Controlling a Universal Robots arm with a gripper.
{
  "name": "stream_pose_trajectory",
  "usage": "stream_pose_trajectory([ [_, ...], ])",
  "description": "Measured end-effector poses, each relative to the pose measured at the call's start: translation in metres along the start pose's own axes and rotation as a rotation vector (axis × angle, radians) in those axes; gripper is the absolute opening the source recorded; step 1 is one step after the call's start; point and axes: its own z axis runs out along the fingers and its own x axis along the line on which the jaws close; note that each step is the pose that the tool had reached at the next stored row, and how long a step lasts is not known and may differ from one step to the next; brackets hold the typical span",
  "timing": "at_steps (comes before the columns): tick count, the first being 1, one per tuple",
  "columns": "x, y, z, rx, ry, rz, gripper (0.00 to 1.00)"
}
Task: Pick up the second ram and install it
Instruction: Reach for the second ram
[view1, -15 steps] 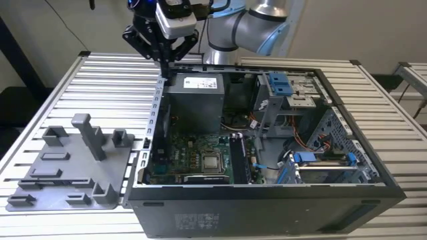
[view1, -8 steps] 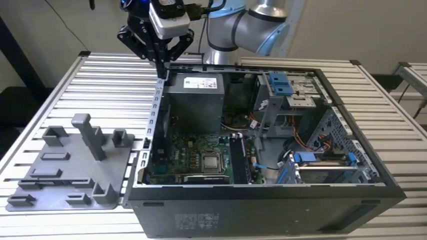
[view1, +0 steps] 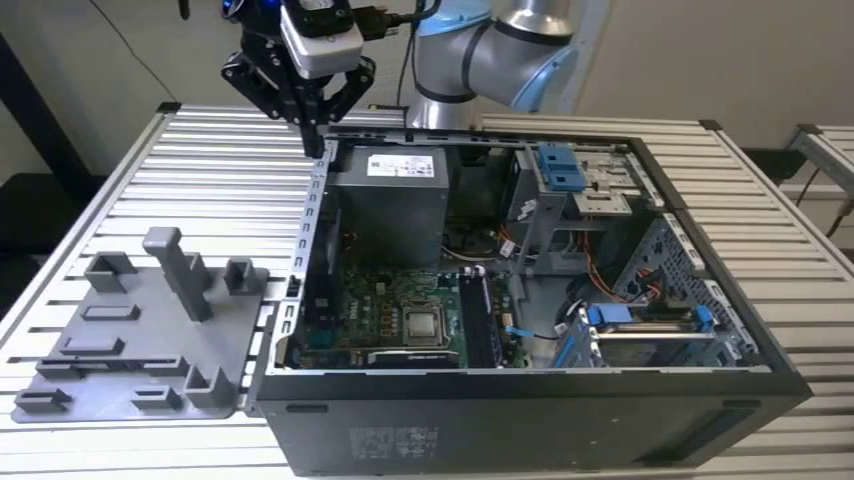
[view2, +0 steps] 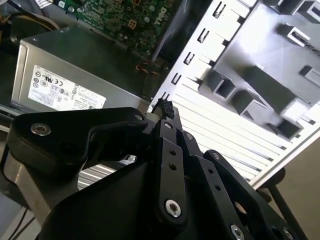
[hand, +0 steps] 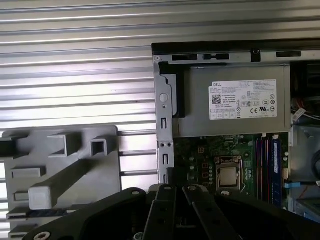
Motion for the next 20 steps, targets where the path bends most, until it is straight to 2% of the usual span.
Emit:
stream_pose_trajectory([
  [6,0.0120,-0.0021,-0.0005,0.0000,-0.0018,0.000,0.11],
  [11,0.0247,-0.0034,-0.0008,-0.0010,-0.0125,-0.004,0.11],
  [16,0.0387,-0.0043,-0.0012,-0.0006,-0.0096,-0.004,0.11],
  [20,0.0433,-0.0048,-0.0010,-0.0016,-0.0083,-0.030,0.11],
])
